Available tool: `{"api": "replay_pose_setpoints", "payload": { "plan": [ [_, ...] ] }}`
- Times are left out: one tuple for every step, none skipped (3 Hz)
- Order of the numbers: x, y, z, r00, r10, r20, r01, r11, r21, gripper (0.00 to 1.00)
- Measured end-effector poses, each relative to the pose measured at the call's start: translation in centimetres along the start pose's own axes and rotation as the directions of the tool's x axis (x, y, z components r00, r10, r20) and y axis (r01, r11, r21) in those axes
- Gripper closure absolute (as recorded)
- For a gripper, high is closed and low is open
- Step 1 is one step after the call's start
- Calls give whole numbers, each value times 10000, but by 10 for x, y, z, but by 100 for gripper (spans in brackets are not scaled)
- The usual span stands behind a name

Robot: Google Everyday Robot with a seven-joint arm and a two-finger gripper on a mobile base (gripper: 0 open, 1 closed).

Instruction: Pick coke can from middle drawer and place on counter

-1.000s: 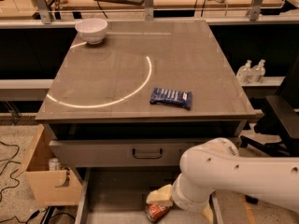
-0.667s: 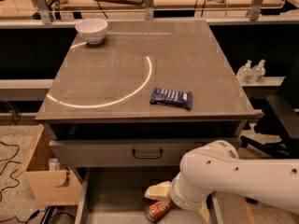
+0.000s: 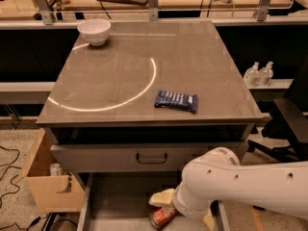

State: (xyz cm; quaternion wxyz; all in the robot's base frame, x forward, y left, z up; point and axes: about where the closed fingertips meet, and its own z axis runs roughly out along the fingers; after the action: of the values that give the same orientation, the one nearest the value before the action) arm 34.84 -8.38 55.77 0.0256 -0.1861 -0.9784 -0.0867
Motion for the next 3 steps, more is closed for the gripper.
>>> {"api": "replay_pose_setpoints", "payload": {
  "plan": [
    [-11,-9,43,9995,223,233,-232,9989,406,0],
    [-26,-13,75,9983,285,506,-313,9980,548,0],
    [-39,-11,94,9974,-139,711,111,9991,399,0]
  ]
}}
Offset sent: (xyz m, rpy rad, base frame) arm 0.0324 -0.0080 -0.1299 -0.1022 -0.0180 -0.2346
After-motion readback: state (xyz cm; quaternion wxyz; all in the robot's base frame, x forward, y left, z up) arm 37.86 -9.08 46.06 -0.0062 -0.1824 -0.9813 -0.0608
